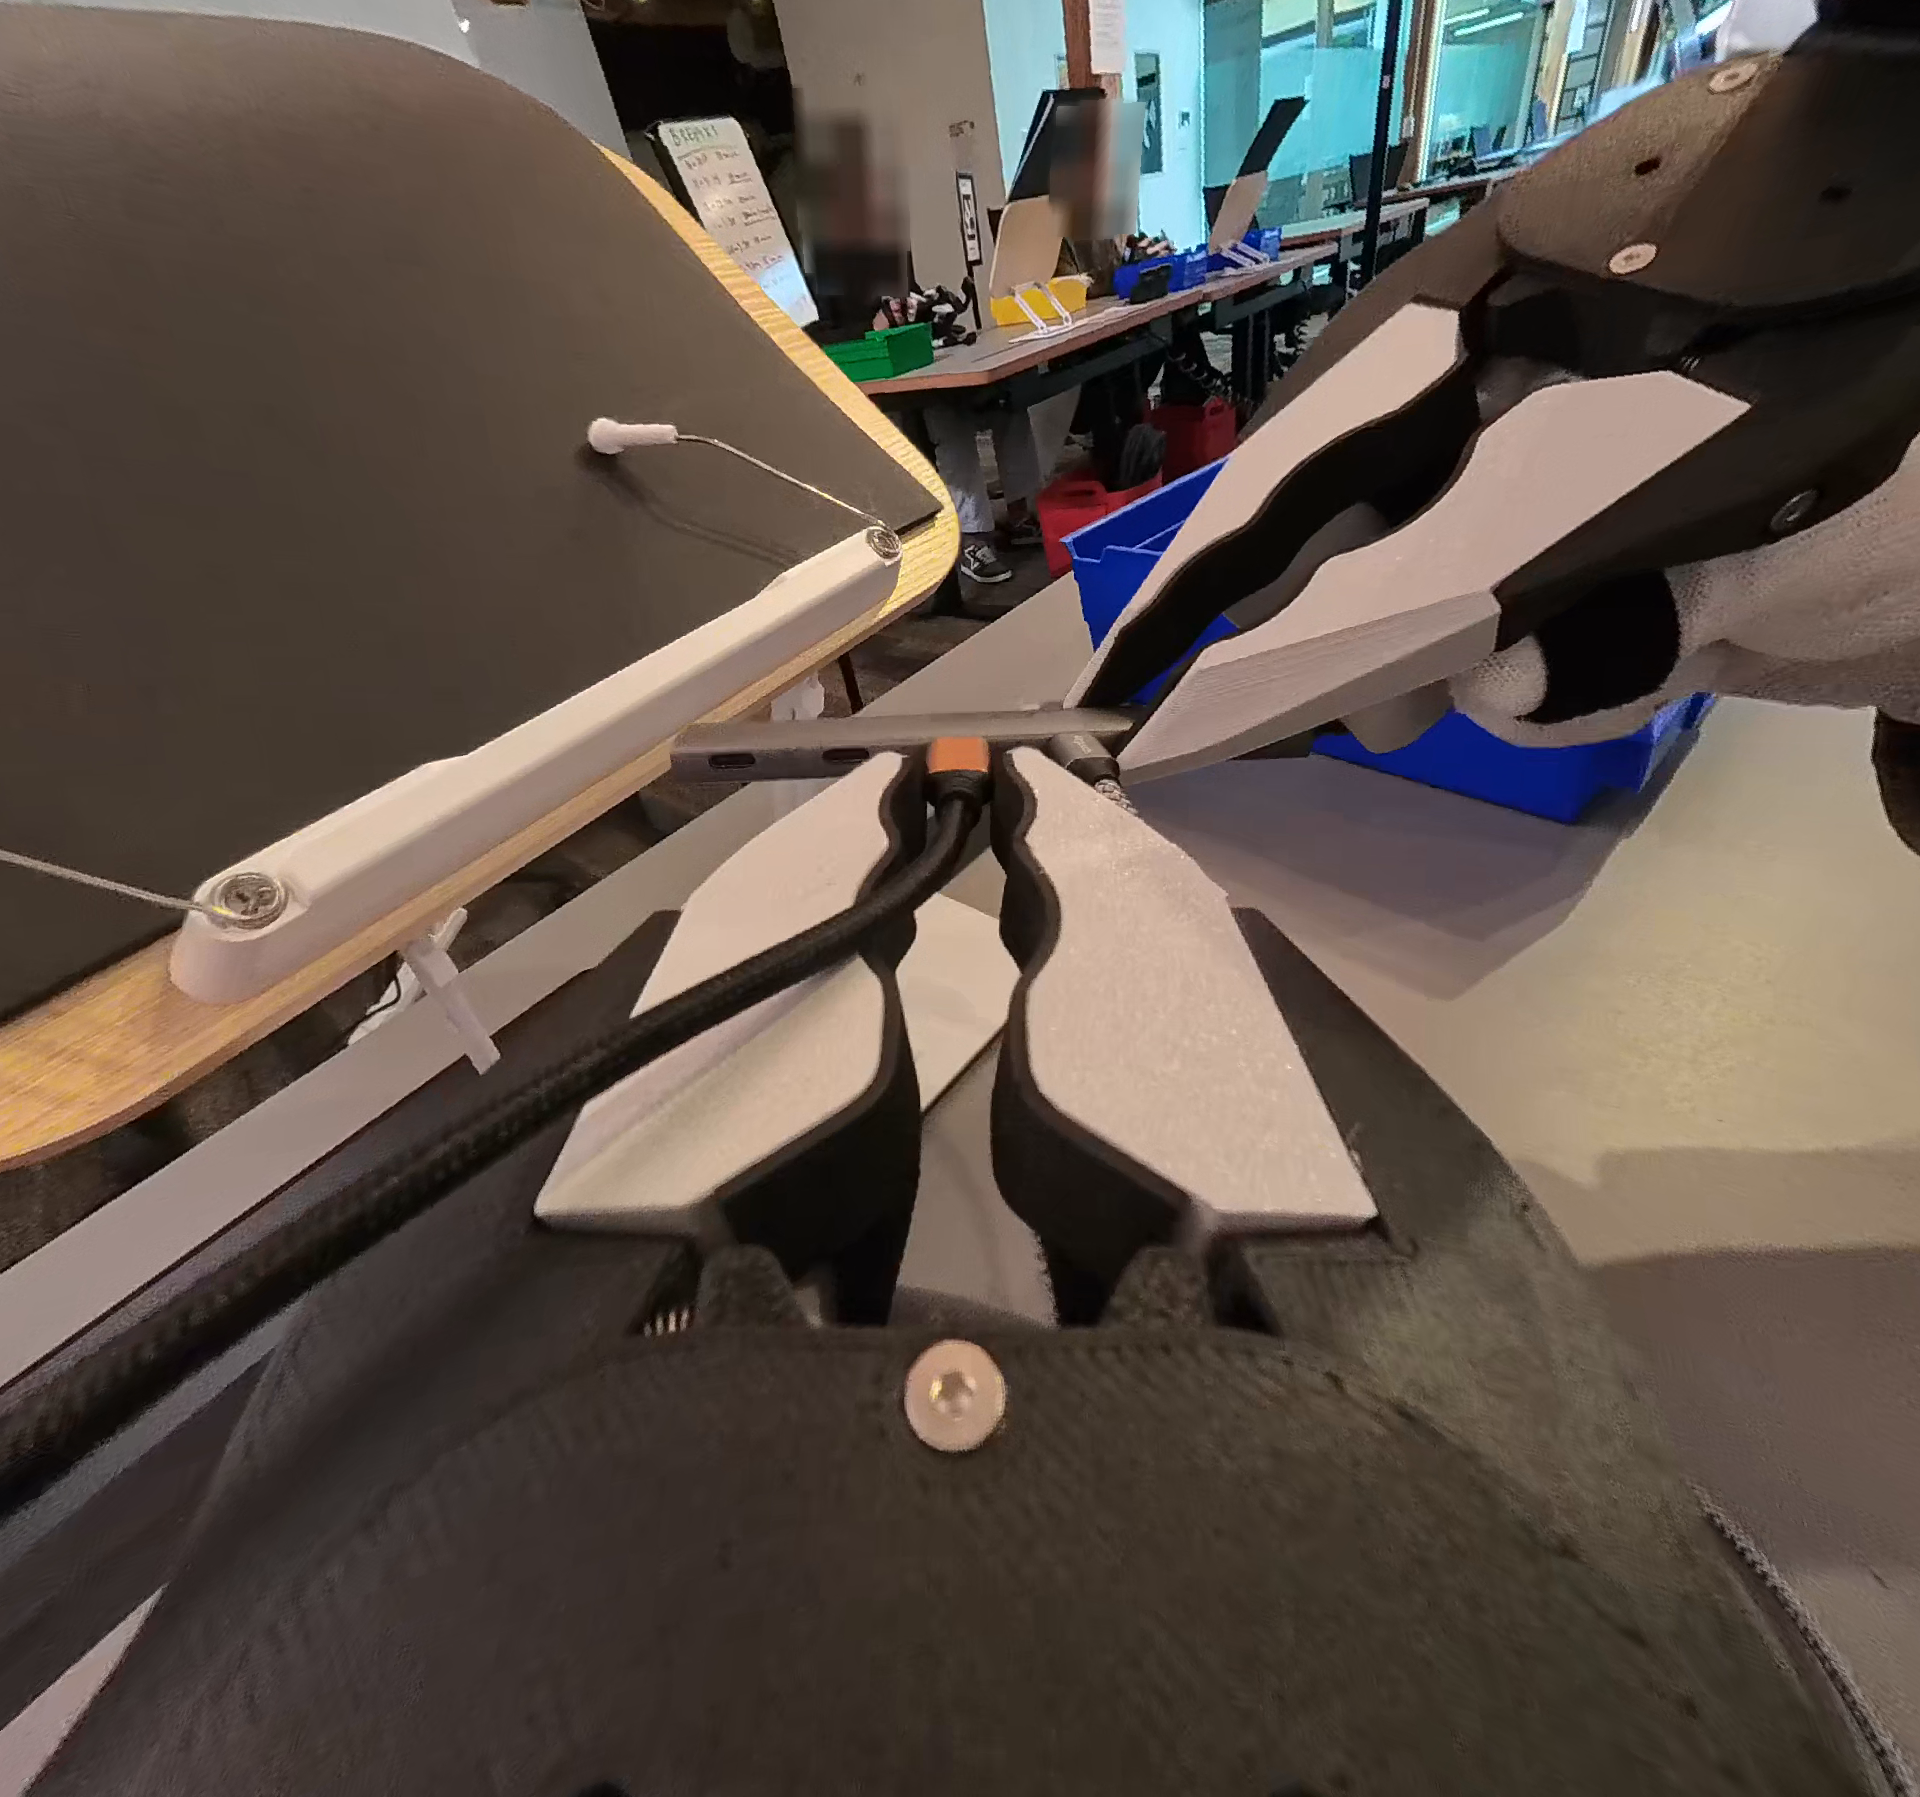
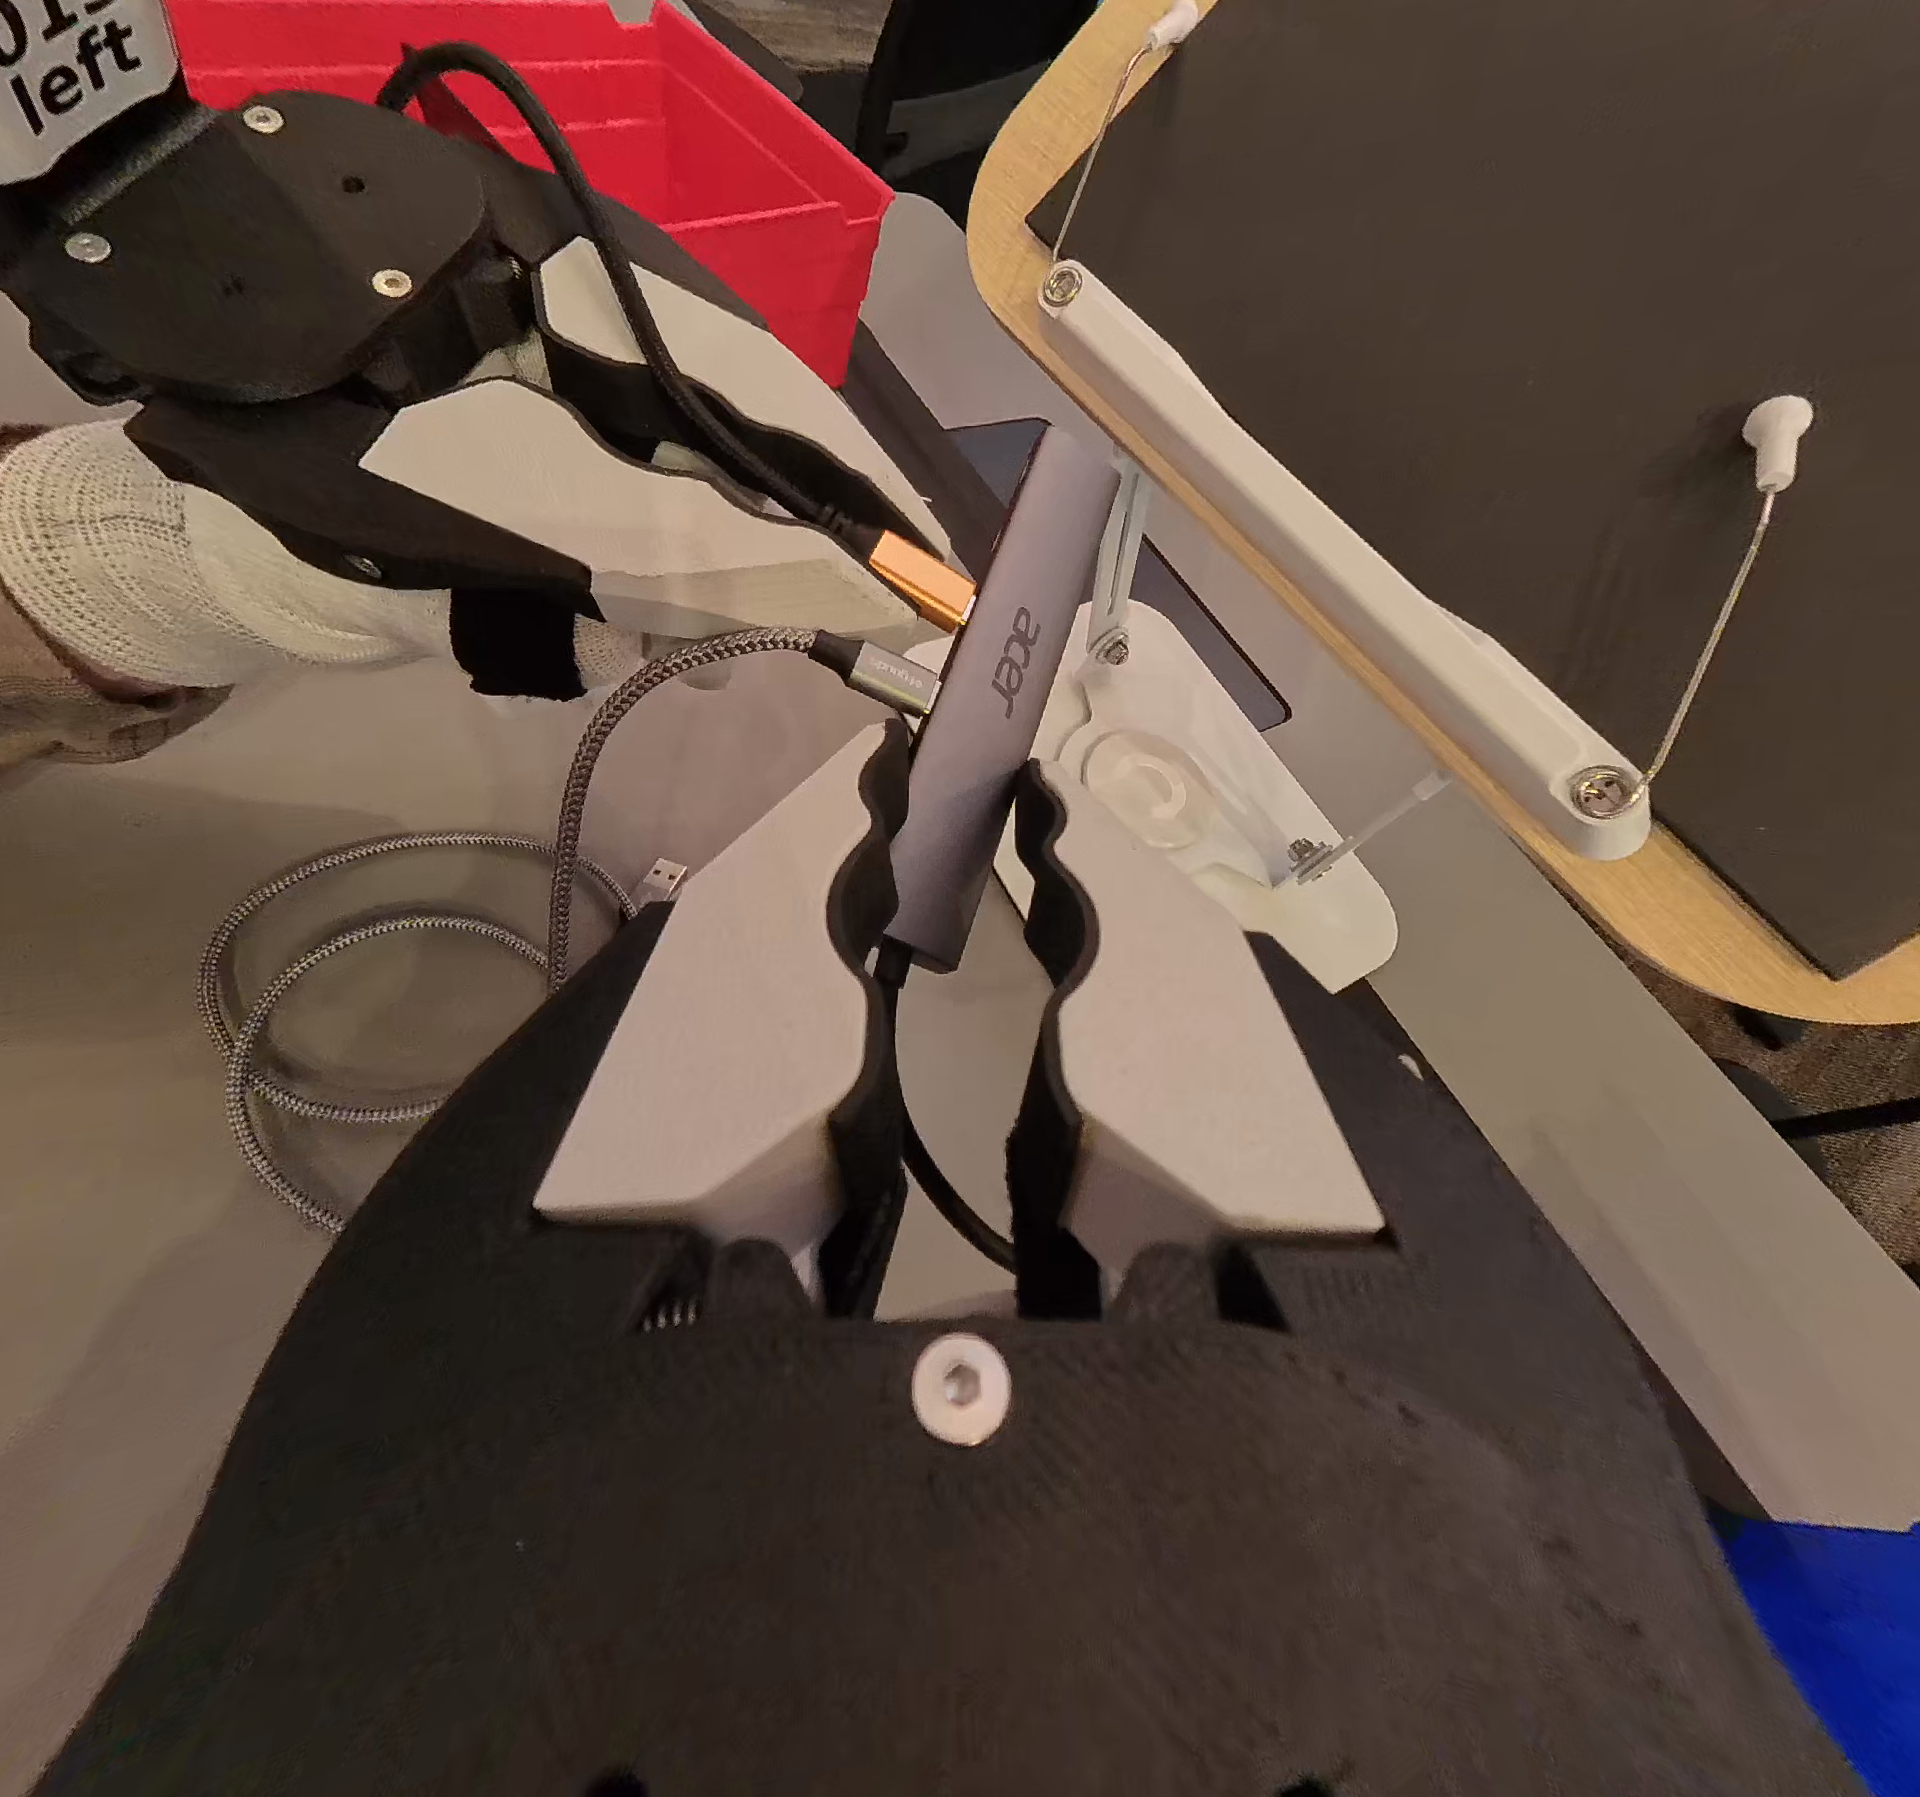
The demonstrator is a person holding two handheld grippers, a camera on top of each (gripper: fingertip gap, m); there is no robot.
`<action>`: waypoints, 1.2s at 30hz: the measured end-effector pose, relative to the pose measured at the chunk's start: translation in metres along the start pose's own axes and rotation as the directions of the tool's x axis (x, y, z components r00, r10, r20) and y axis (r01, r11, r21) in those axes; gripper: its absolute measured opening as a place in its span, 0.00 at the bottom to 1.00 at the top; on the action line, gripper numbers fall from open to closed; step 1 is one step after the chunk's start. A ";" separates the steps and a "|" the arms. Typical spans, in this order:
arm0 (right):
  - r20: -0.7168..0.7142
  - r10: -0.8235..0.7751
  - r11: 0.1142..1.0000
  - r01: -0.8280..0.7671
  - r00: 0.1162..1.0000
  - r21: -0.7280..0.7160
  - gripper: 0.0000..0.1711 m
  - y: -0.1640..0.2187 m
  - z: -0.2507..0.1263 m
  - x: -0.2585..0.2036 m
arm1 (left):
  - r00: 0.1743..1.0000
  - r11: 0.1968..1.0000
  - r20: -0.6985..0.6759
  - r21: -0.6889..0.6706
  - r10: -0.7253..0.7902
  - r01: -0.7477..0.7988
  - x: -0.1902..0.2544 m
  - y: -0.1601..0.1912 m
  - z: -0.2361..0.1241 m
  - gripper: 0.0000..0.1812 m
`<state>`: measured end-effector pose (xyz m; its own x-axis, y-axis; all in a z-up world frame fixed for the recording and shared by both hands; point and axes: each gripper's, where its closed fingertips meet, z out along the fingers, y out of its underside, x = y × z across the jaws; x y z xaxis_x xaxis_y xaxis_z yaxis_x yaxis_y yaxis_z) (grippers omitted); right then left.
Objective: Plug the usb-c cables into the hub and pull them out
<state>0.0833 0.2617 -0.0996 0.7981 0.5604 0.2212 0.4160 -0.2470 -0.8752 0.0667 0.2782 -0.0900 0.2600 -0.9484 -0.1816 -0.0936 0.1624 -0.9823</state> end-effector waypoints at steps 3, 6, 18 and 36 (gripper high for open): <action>-0.003 0.014 1.000 -0.014 1.000 -0.002 0.11 0.001 0.001 0.003 | 1.000 1.000 0.011 -0.022 0.016 -0.016 -0.001 0.001 0.001 0.07; 0.001 0.045 0.999 -0.045 0.999 0.011 0.11 0.002 0.000 0.006 | 1.000 0.999 0.016 -0.036 0.022 -0.021 0.000 0.002 0.002 0.07; -0.009 0.092 0.996 -0.092 0.996 -0.002 0.11 0.012 0.004 0.015 | 0.998 0.996 0.049 -0.090 0.031 -0.027 0.001 0.007 0.007 0.09; -0.100 0.122 0.992 -0.116 0.988 0.058 0.11 0.009 -0.006 0.038 | 0.931 0.909 -0.293 -0.409 -0.218 0.084 0.053 0.005 -0.023 0.30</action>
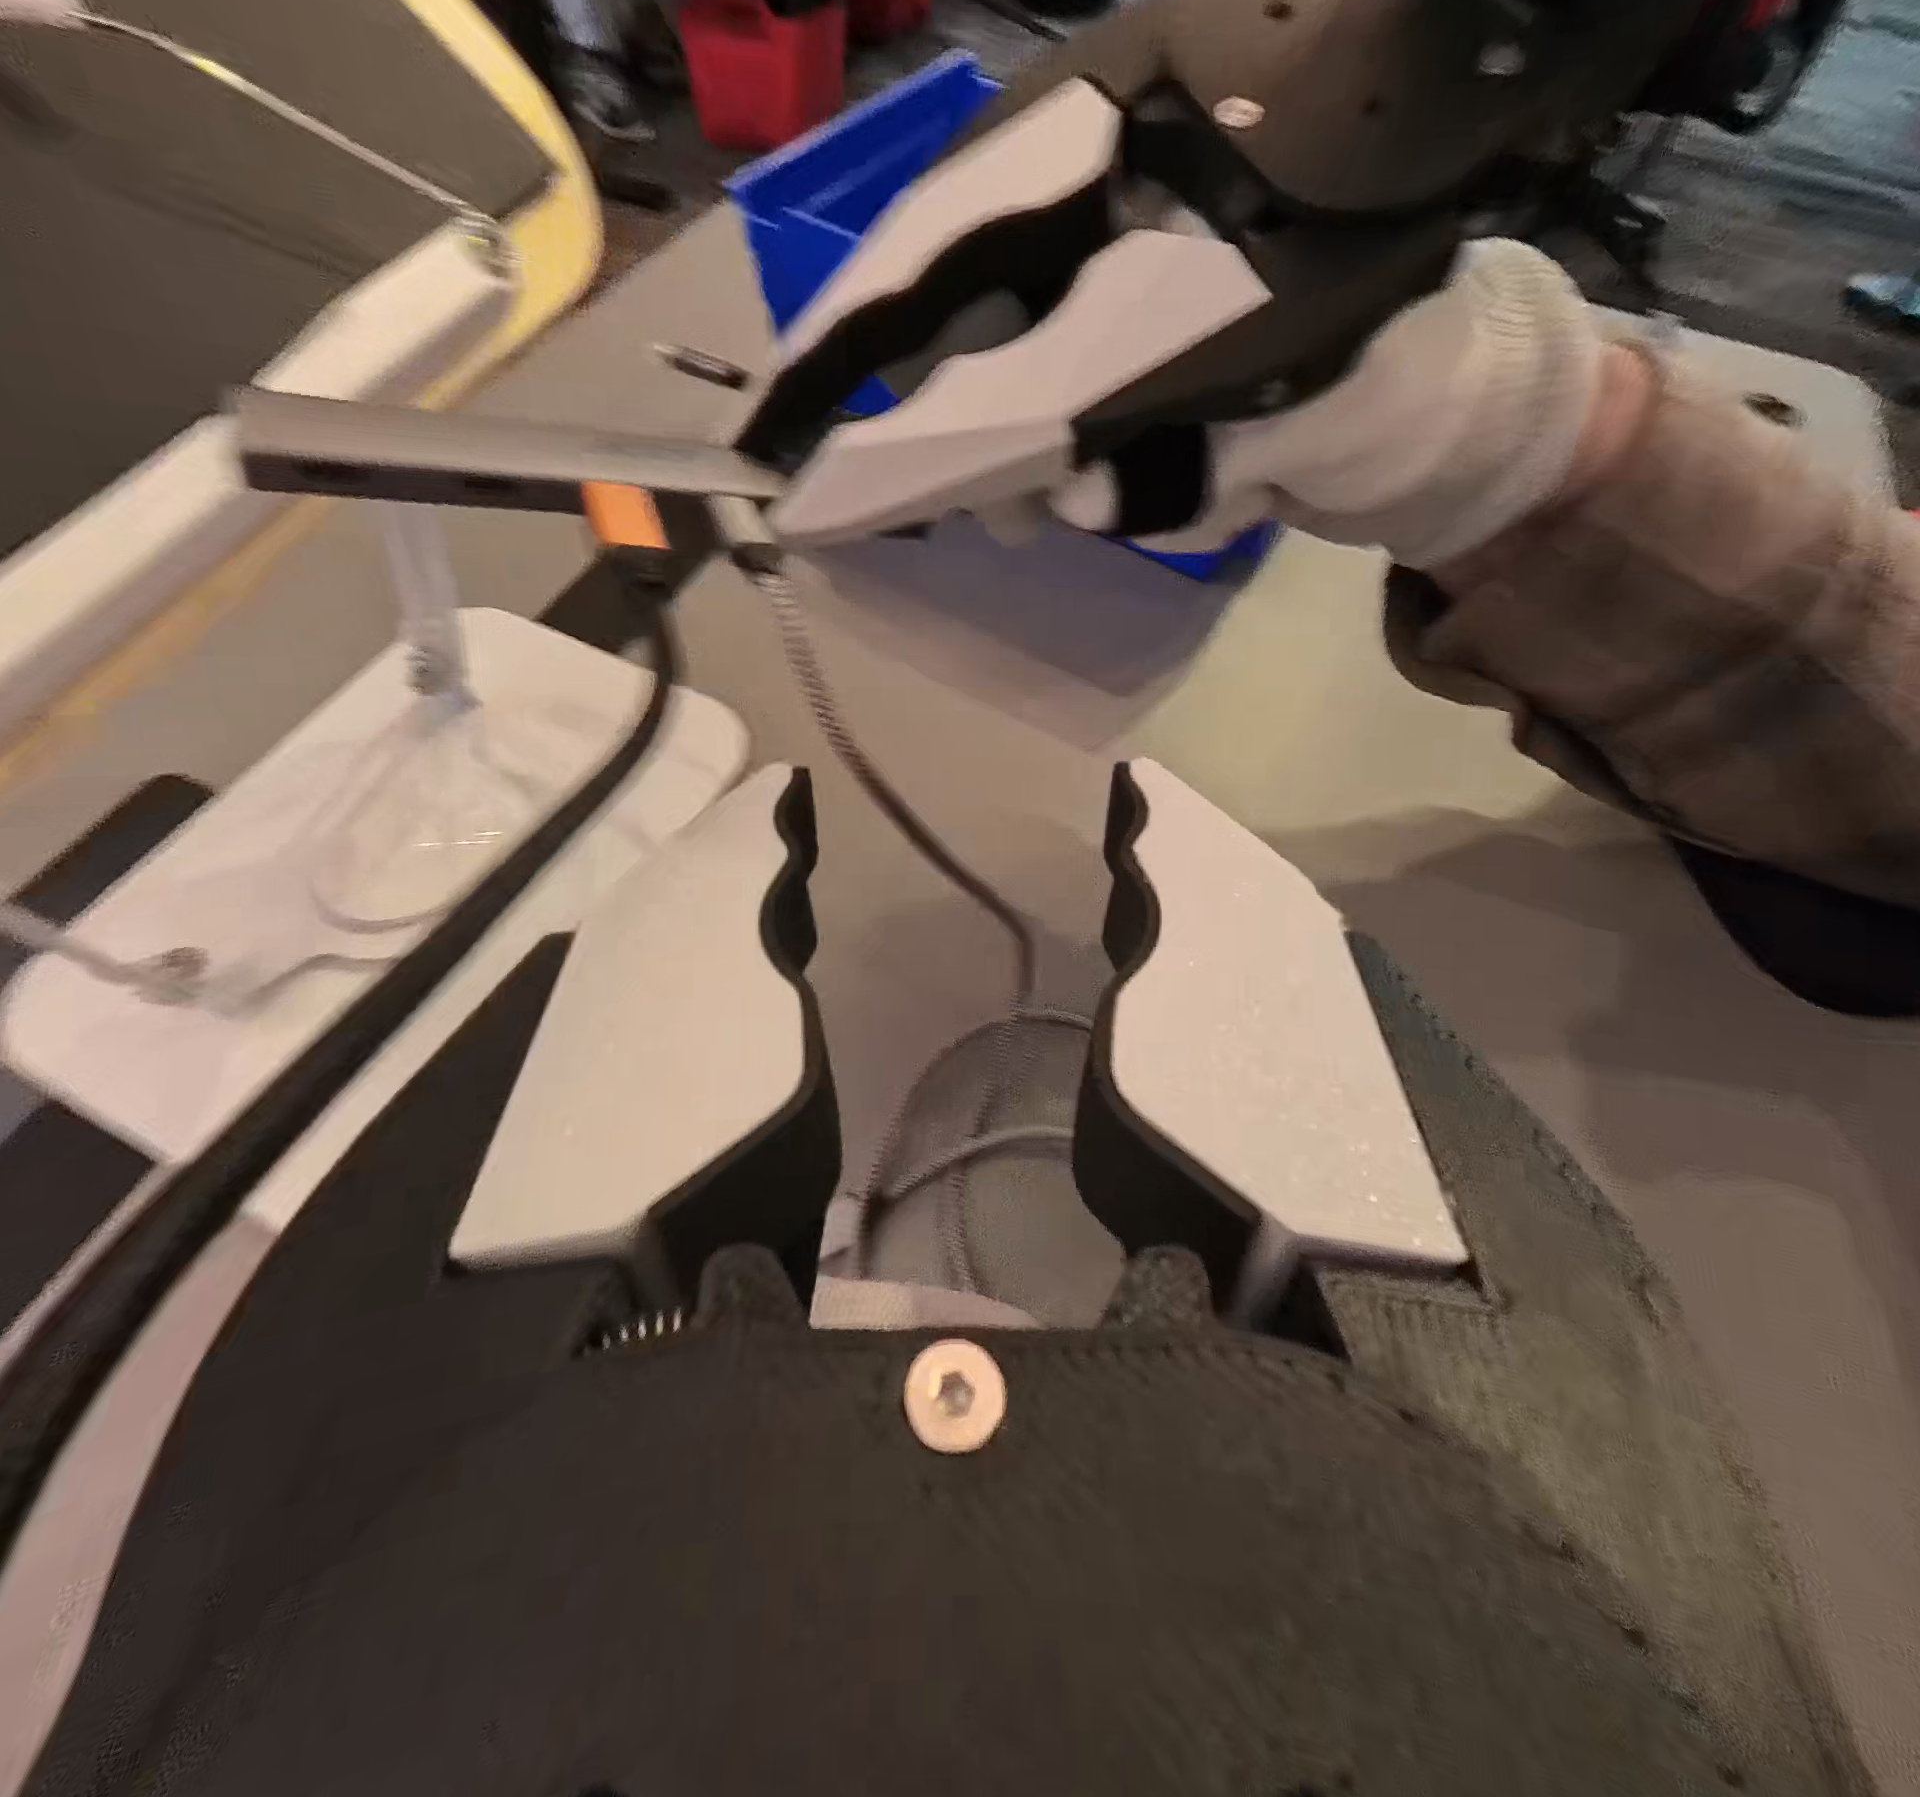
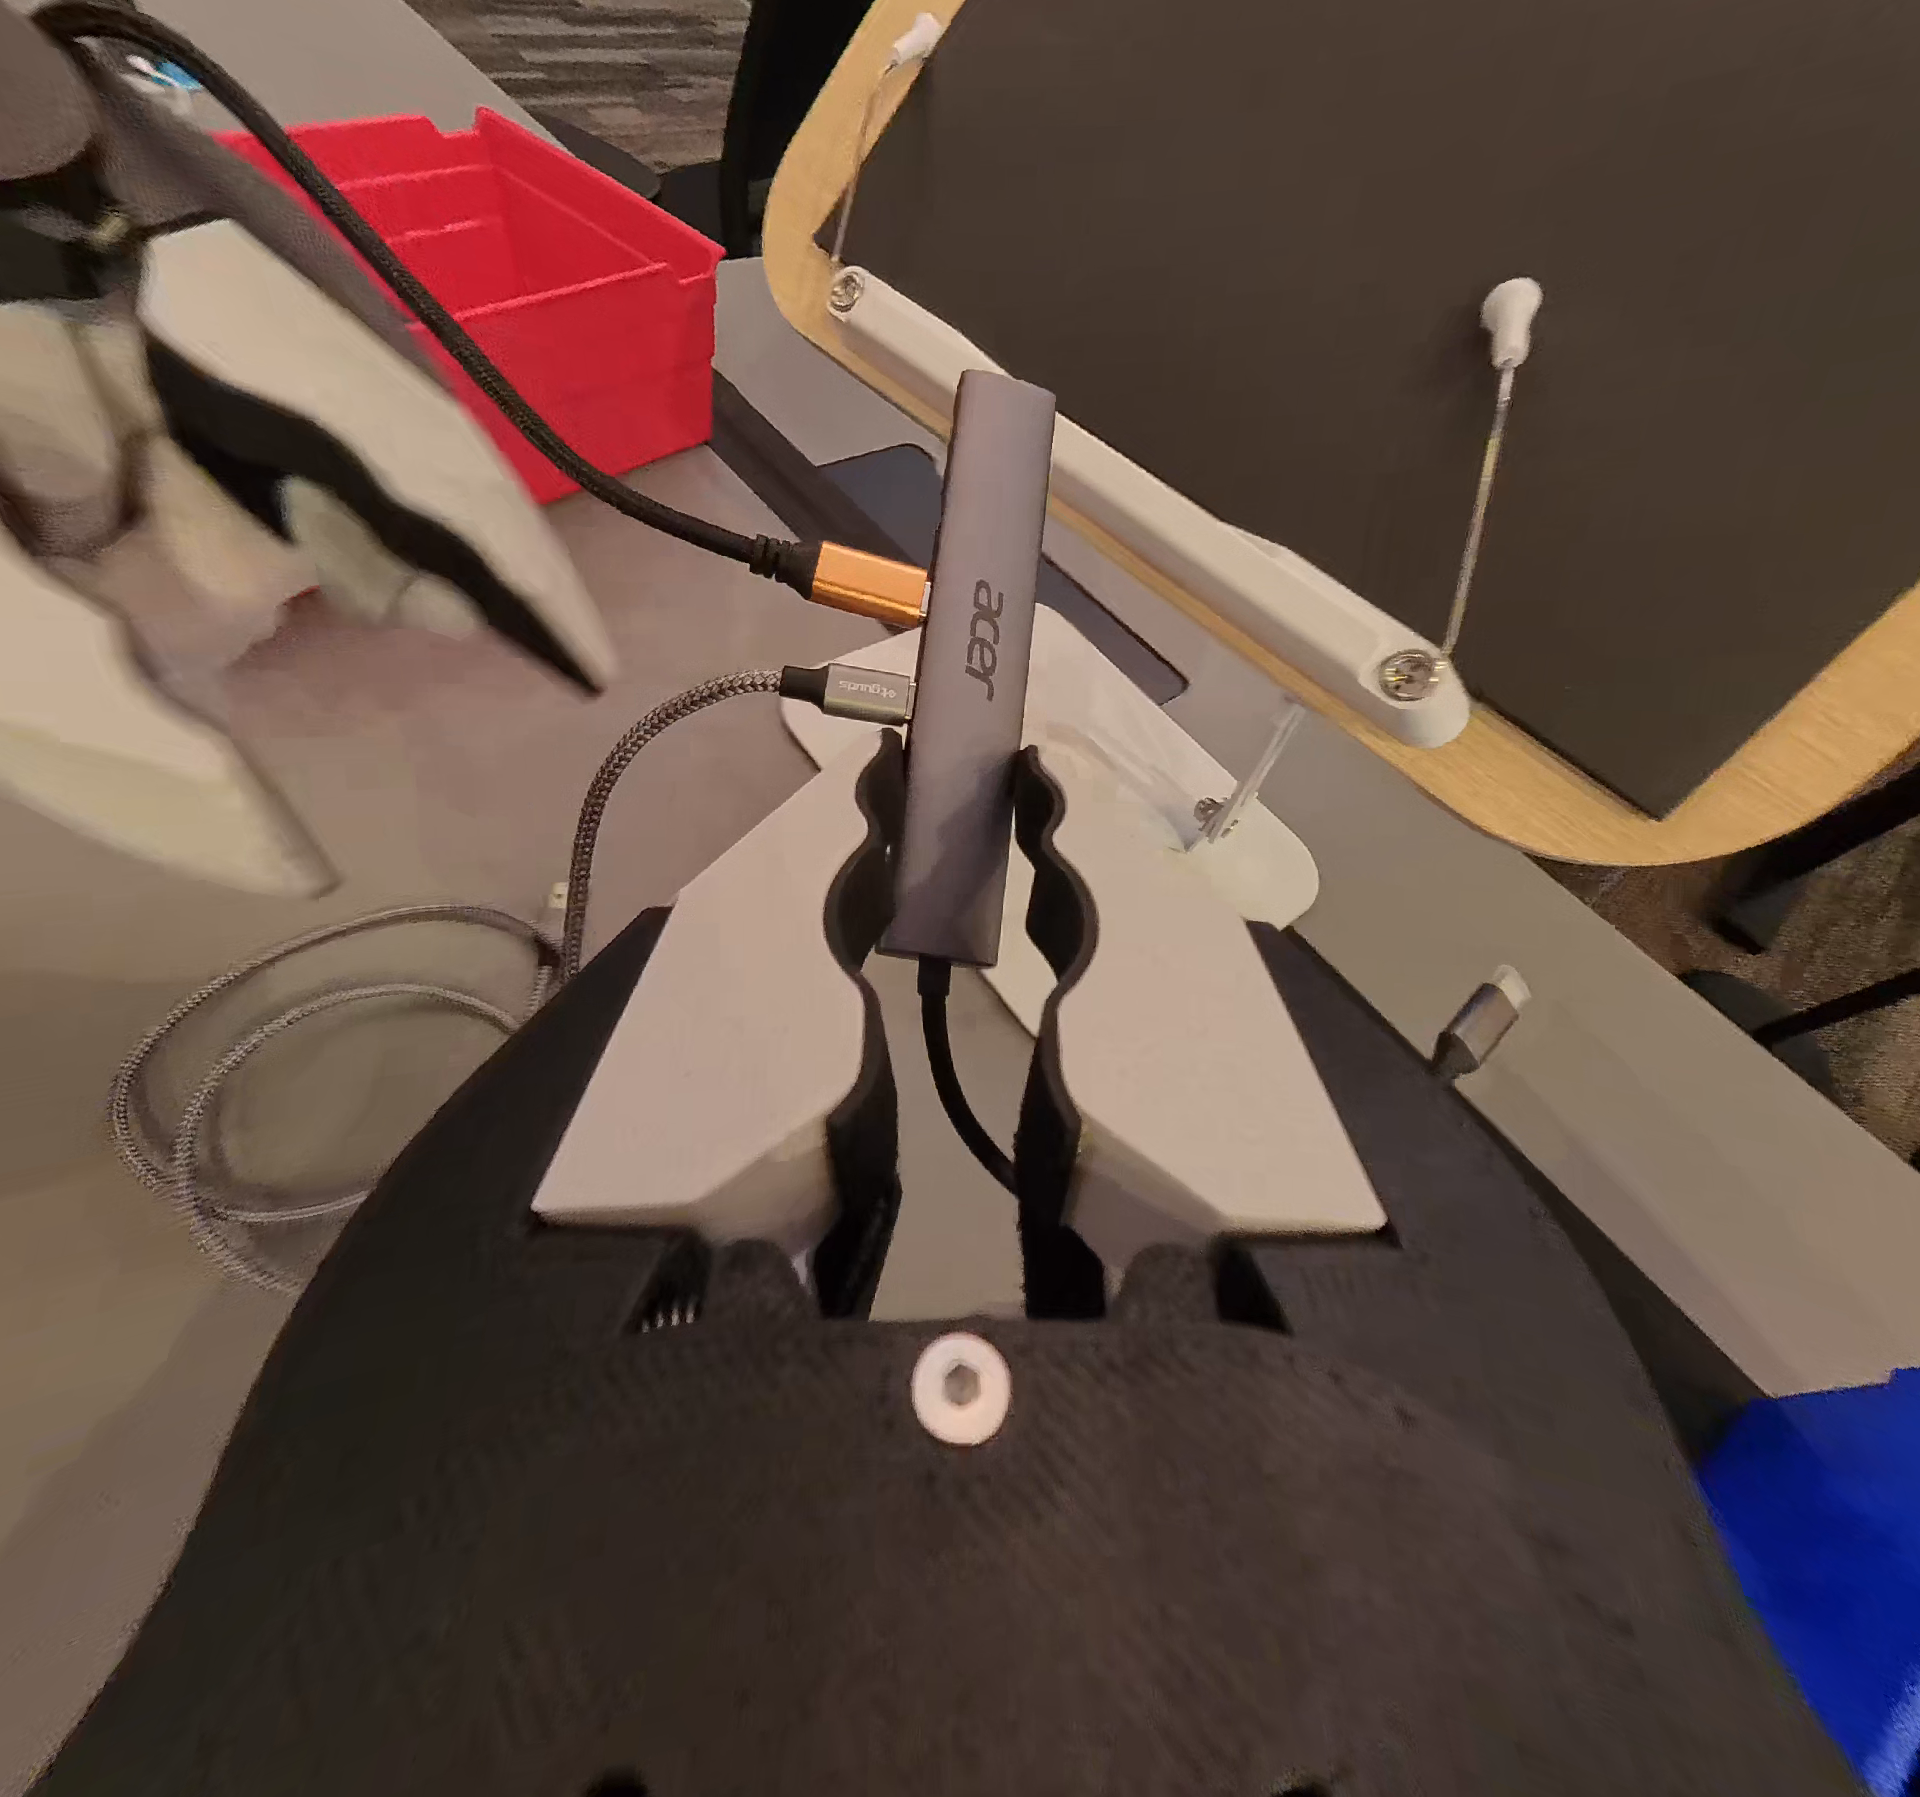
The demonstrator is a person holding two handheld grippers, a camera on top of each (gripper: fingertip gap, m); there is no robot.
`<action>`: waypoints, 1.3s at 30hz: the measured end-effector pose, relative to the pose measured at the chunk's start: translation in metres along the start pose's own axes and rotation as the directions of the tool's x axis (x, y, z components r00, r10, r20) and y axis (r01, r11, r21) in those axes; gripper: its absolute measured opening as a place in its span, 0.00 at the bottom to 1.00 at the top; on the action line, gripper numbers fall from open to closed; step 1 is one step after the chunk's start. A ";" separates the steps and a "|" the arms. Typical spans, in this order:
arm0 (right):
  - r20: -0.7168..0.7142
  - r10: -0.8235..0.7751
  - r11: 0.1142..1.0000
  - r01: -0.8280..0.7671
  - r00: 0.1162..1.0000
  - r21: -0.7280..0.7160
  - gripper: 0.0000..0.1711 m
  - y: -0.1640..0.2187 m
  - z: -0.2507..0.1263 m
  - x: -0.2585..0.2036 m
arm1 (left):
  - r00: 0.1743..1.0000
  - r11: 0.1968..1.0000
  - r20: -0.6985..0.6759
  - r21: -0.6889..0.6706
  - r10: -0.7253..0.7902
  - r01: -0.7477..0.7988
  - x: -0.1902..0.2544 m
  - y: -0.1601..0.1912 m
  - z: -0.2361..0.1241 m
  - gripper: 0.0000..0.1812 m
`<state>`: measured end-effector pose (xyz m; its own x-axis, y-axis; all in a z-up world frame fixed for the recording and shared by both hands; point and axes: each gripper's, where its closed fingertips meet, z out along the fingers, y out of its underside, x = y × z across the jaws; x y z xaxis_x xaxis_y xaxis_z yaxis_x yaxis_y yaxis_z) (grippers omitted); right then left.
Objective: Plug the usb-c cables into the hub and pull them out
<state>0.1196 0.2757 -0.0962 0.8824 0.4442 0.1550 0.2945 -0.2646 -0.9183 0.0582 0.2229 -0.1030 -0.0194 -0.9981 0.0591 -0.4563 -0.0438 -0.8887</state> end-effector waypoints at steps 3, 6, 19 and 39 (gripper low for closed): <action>-0.024 -0.042 0.999 0.042 0.999 -0.001 0.11 -0.002 -0.004 0.003 | 0.992 0.999 -0.125 -0.032 0.014 -0.018 0.030 -0.001 -0.004 0.31; -0.018 -0.075 0.997 0.075 0.997 0.028 0.11 -0.008 -0.008 0.000 | 0.962 0.998 -0.271 0.046 0.042 -0.031 0.063 -0.021 -0.020 0.28; -0.060 -0.301 0.948 0.306 0.952 0.089 0.11 -0.025 -0.021 -0.013 | 0.978 0.911 -0.174 0.376 -0.112 0.171 0.012 -0.075 -0.088 0.29; 0.034 -0.564 0.820 0.555 0.825 0.142 0.11 -0.019 -0.013 -0.063 | 0.854 0.798 -0.352 0.340 -0.383 0.498 -0.035 -0.036 -0.039 0.06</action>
